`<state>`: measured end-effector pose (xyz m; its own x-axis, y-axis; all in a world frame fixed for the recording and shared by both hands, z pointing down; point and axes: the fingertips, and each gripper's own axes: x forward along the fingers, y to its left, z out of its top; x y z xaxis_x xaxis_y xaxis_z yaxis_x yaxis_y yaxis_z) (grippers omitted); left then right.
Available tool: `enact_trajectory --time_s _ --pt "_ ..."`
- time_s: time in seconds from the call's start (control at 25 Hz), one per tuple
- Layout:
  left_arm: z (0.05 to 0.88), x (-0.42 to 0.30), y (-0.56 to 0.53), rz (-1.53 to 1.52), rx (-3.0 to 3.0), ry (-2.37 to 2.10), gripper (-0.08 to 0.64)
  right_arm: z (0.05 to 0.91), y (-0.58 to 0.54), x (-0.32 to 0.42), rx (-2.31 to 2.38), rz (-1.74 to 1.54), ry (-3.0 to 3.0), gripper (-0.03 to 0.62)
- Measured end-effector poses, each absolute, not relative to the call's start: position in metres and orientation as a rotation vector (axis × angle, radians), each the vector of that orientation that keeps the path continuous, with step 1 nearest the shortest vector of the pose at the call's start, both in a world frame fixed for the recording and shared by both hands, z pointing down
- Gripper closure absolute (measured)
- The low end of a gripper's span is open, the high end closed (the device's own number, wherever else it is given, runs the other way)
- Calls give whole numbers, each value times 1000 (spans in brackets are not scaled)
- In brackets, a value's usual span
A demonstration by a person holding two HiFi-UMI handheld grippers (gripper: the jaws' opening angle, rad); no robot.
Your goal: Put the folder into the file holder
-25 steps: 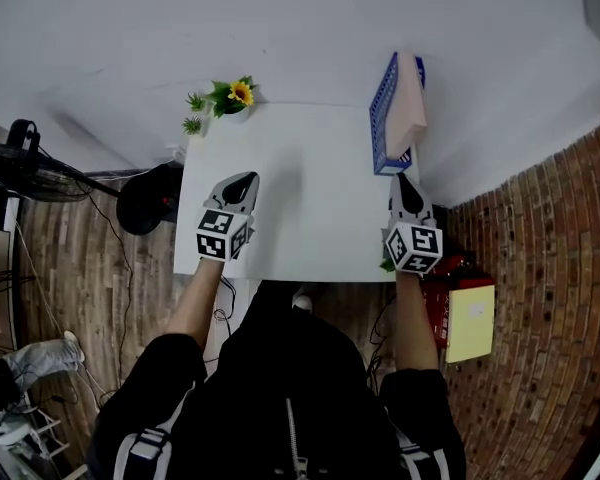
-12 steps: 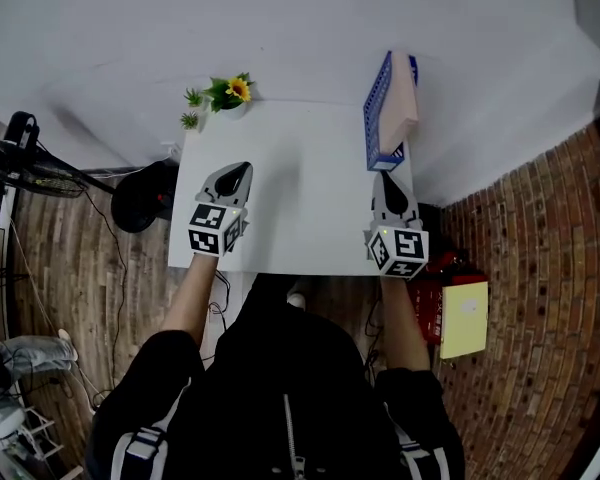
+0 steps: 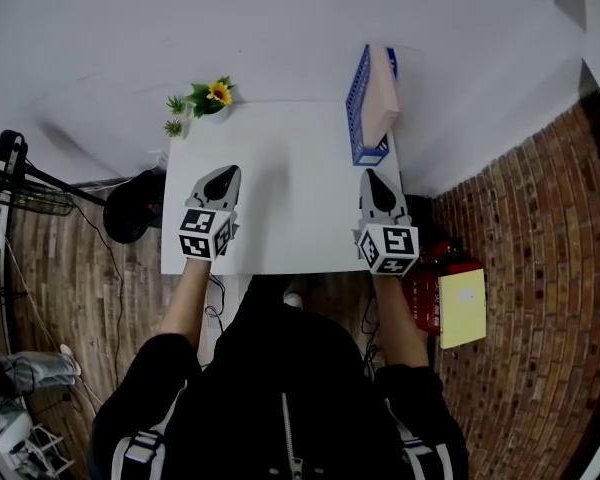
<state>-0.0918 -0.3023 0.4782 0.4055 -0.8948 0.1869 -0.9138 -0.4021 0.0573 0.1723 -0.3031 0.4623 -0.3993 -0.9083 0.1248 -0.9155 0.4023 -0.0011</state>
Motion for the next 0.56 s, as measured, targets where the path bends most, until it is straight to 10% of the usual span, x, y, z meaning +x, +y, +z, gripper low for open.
enact_trajectory --time_s 0.56 --pt "487 -89 -306 192 2499 -1597 535 465 -303 164 1639 123 -2549 595"
